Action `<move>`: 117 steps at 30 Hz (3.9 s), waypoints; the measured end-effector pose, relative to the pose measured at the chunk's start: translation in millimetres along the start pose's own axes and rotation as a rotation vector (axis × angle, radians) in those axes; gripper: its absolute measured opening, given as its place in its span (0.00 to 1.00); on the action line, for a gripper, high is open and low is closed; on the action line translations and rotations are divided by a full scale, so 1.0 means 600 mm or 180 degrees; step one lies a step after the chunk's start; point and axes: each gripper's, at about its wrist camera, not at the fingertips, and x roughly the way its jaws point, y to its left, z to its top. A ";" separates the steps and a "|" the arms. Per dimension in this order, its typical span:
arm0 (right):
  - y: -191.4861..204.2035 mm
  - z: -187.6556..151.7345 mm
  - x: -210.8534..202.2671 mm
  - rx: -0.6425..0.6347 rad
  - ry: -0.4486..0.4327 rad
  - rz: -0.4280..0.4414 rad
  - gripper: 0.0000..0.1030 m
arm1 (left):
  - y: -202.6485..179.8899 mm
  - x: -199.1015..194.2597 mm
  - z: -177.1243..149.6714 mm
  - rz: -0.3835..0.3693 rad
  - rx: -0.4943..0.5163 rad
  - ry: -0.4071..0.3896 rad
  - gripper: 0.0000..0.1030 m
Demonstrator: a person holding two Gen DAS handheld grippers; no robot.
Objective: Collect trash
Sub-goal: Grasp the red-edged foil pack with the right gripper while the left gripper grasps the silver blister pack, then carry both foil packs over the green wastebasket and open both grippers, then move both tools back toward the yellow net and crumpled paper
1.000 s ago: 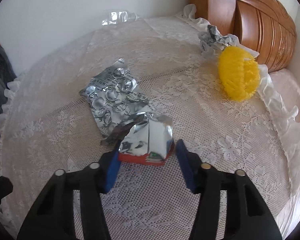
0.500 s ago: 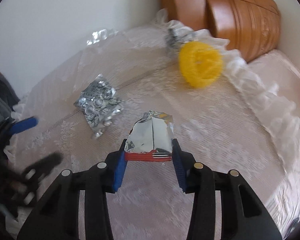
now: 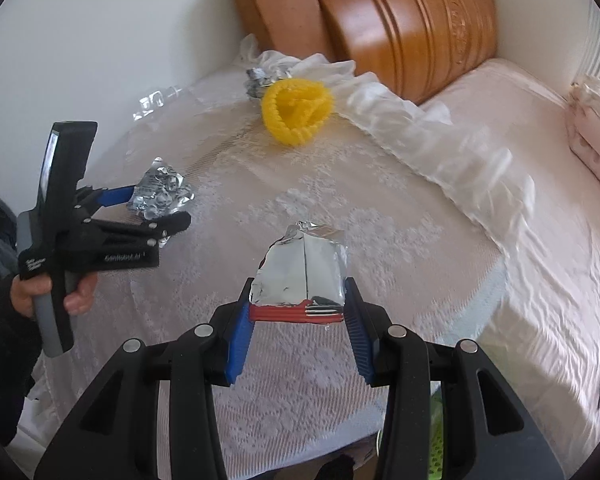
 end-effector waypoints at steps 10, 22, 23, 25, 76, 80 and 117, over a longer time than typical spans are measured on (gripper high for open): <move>0.001 -0.028 -0.031 0.0080 -0.0086 0.0005 0.42 | 0.003 -0.018 -0.002 0.0072 -0.0171 -0.0099 0.68; -0.072 -0.087 -0.120 0.0242 -0.0288 0.0014 0.42 | -0.145 -0.174 -0.036 -0.0087 -0.0342 -0.0303 0.68; -0.082 -0.096 -0.131 0.0260 -0.0302 0.0003 0.42 | -0.160 -0.183 -0.038 -0.0089 -0.0355 -0.0305 0.68; -0.108 -0.117 -0.155 0.0294 -0.0330 -0.0036 0.42 | -0.198 -0.199 -0.045 -0.0020 -0.0378 -0.0325 0.69; -0.478 -0.390 -0.280 0.1571 -0.0155 -0.0688 0.98 | -0.657 -0.193 -0.132 -0.0684 0.0616 0.0061 0.69; -0.486 -0.395 -0.283 0.1592 -0.0147 -0.0698 0.98 | -0.675 -0.185 -0.136 -0.0678 0.0707 0.0139 0.85; -0.457 -0.335 -0.242 0.1214 -0.0044 -0.0423 0.98 | -0.572 -0.201 -0.134 -0.0354 -0.0090 -0.0007 0.92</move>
